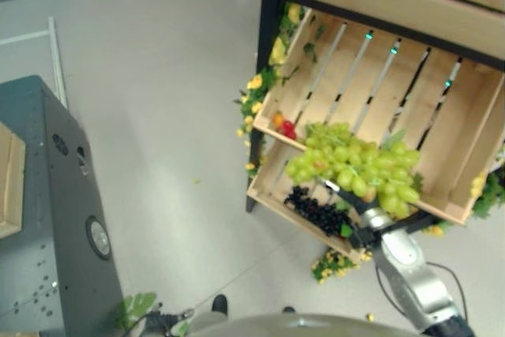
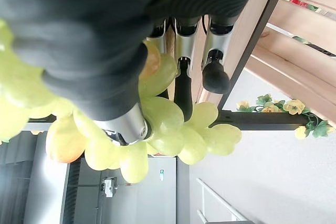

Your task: Pick up the fruits from the basket on one side to the basket on the other side

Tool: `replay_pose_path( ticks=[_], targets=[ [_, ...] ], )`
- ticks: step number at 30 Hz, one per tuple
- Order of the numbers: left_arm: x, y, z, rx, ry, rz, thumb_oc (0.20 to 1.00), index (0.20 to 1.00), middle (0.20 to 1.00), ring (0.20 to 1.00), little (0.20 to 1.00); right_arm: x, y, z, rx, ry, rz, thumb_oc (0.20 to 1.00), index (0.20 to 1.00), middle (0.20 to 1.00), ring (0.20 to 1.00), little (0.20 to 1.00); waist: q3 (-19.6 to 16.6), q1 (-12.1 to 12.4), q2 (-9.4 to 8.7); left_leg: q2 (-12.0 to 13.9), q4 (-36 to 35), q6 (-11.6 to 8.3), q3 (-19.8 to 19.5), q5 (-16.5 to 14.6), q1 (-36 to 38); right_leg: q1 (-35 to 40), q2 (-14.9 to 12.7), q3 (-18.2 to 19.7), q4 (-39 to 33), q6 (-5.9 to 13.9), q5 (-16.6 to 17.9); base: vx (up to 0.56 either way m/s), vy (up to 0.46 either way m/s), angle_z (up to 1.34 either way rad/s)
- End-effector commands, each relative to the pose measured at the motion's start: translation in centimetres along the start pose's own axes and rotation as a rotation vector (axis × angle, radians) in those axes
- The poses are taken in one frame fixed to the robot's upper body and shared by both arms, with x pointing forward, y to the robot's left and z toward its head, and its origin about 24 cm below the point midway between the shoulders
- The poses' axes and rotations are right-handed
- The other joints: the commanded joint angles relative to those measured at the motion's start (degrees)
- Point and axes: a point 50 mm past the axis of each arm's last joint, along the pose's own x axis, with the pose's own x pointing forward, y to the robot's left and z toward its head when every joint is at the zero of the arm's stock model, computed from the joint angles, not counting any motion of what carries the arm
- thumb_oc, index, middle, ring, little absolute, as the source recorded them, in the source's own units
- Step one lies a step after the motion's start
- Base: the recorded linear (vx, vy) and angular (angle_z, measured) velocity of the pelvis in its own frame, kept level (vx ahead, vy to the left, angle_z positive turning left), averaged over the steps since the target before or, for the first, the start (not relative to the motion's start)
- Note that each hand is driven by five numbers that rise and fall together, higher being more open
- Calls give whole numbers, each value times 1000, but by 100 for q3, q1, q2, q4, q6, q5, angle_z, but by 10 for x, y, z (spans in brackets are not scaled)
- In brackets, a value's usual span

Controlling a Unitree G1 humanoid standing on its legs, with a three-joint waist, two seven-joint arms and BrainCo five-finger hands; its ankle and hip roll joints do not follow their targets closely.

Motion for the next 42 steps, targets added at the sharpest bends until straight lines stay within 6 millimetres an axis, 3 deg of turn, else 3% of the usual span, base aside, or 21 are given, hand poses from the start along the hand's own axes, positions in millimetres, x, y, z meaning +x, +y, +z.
replay_pose_path(
  ticks=[1,13,21,25,27,42],
  targets=[
    [-1,-8,-7,60,40,-33,1000,1000,1000,1000,1000,15,-53,73,-131,-350,-231,200,200,200,200,200,-437,29,101,297,25,-104,-113,-418,93,12,-52,-43,90,364,-231,0,0,0],
    [-4,-9,-20,77,80,-62,1000,1000,1000,1000,1000,31,-95,89,-181,-358,-389,200,200,200,200,200,-541,137,79,310,17,-115,-124,-436,123,59,-42,-22,27,360,-238,0,0,0],
    [-4,-10,-23,64,100,-80,1000,1000,1000,1000,1000,38,-110,106,-180,-381,-387,200,200,200,200,200,-535,170,60,310,11,-122,-149,-432,111,62,-57,-46,29,364,-230,0,0,0],
    [-4,-10,-23,53,106,-79,1000,1000,1000,1000,1000,37,-107,113,-192,-403,-351,200,200,200,200,200,-536,159,52,300,19,-119,-150,-436,107,65,-55,-46,34,358,-232,0,0,0],
    [-4,-9,-22,44,106,-81,1000,1000,1000,1000,1000,29,-91,122,-212,-451,-257,200,200,200,200,200,-533,126,47,309,17,-118,-162,-433,98,53,-49,-52,41,354,-239,0,0,0],
    [-2,-11,-14,24,79,-79,1000,1000,1000,1000,1000,-2,-48,105,-153,-456,-103,200,200,200,200,200,-538,-30,22,314,26,-115,-135,-466,124,55,-36,-15,65,358,-263,1,2,-1]
  ],
)
